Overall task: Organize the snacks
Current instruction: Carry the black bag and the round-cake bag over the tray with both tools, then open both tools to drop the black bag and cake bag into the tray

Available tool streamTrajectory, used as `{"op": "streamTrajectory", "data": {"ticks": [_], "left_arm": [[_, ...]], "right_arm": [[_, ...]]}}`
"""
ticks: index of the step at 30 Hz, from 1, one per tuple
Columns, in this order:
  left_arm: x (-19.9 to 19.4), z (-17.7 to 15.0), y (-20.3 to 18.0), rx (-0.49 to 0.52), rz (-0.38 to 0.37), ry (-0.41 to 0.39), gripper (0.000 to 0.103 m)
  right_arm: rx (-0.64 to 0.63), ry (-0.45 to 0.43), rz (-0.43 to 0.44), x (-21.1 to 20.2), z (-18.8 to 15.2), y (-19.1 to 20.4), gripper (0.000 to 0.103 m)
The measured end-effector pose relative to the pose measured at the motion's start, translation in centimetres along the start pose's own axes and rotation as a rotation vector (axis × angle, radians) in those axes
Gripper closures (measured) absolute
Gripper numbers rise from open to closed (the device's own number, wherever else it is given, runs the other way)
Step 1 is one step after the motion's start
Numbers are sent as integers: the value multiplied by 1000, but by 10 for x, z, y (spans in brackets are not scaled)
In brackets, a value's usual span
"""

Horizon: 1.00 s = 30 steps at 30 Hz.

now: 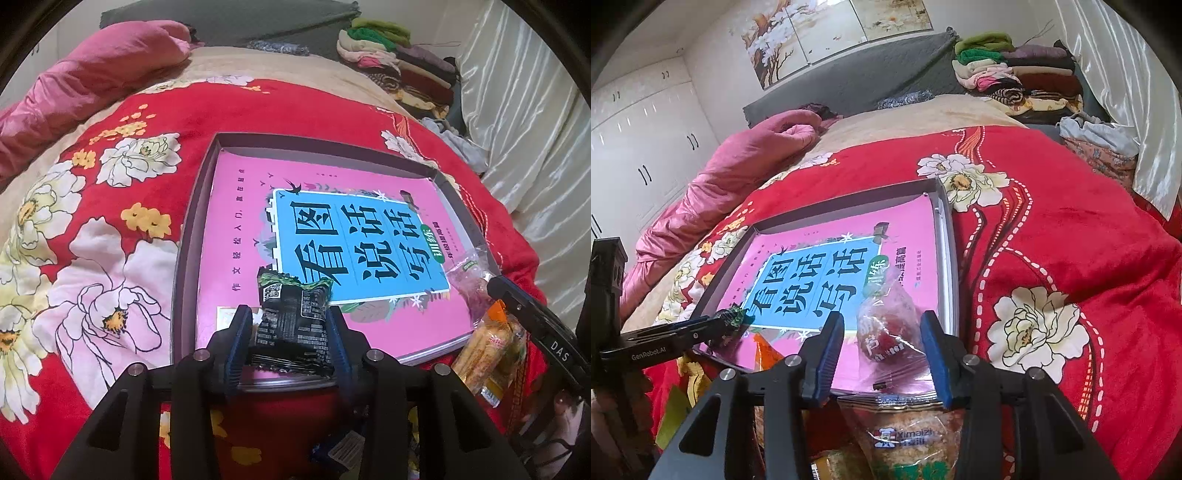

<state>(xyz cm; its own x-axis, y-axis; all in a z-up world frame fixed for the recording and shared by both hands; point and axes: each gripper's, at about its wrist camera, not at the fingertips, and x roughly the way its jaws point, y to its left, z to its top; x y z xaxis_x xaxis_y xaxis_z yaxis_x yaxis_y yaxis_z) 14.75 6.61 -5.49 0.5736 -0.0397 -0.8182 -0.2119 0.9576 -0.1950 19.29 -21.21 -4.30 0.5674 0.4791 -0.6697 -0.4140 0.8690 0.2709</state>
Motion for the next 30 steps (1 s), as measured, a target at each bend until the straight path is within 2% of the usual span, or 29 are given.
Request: {"op": "streamTrajectory", "data": {"ticks": [11, 23, 26, 30], "left_arm": [[-7, 0, 4, -25, -22, -9, 53], [-29, -1, 5, -43, -65, -48, 40], [-35, -2, 5, -42, -67, -64, 33], [-42, -5, 4, -33, -66, -78, 28]], "right_arm": [[19, -11, 2, -4, 2, -2, 51], [25, -57, 27, -15, 5, -3, 47], [20, -72, 30, -19, 6, -2, 40], [20, -73, 27, -19, 7, -1, 39]]}}
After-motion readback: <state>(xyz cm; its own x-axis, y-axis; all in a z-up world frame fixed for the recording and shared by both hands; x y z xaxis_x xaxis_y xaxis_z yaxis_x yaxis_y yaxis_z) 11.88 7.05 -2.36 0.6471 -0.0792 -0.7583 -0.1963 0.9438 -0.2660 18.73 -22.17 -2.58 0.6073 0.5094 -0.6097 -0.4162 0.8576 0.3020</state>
